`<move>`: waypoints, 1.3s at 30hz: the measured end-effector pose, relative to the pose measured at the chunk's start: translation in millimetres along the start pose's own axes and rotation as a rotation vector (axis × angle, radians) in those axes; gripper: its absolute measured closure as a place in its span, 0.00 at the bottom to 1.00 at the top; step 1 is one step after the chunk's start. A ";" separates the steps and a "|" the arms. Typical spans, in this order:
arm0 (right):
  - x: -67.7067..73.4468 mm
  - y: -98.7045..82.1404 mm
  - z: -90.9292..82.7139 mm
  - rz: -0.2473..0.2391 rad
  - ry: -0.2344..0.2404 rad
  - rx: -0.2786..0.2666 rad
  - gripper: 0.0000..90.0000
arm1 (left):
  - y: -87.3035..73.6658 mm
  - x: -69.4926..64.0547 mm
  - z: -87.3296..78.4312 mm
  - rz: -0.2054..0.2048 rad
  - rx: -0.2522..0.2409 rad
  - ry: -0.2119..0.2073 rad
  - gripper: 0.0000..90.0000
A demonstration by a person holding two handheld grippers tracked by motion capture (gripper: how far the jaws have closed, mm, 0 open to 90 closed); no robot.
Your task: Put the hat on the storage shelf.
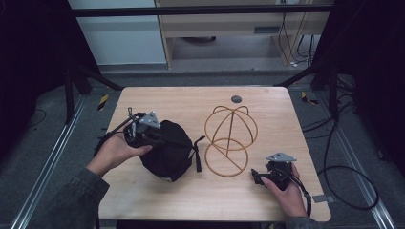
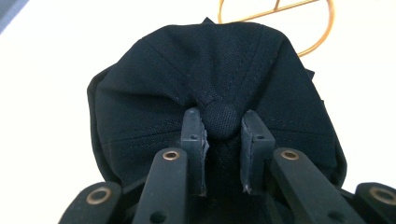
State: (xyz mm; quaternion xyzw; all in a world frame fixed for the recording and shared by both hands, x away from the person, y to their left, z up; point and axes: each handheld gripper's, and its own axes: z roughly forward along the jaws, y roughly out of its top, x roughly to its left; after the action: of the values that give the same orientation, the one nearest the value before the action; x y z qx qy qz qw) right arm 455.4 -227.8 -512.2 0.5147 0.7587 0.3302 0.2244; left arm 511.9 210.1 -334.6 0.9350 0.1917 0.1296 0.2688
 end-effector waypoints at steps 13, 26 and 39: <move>-0.1 0.0 0.0 -0.002 -0.001 -0.001 0.05 | -7.2 -13.1 -47.2 0.037 -0.052 0.030 0.83; -0.2 0.0 0.0 -0.003 -0.001 -0.001 0.05 | -2.5 -28.5 -79.6 0.069 -0.101 0.070 0.83; 0.0 0.1 0.4 0.000 -0.002 -0.001 0.05 | 3.6 -37.1 -117.3 0.101 -0.165 0.106 0.83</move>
State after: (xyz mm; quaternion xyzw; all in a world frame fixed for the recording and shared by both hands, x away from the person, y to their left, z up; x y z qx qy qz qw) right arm 455.8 -227.7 -512.5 0.5150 0.7583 0.3300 0.2256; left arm 439.3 244.5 -241.4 0.9100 0.1471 0.2074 0.3276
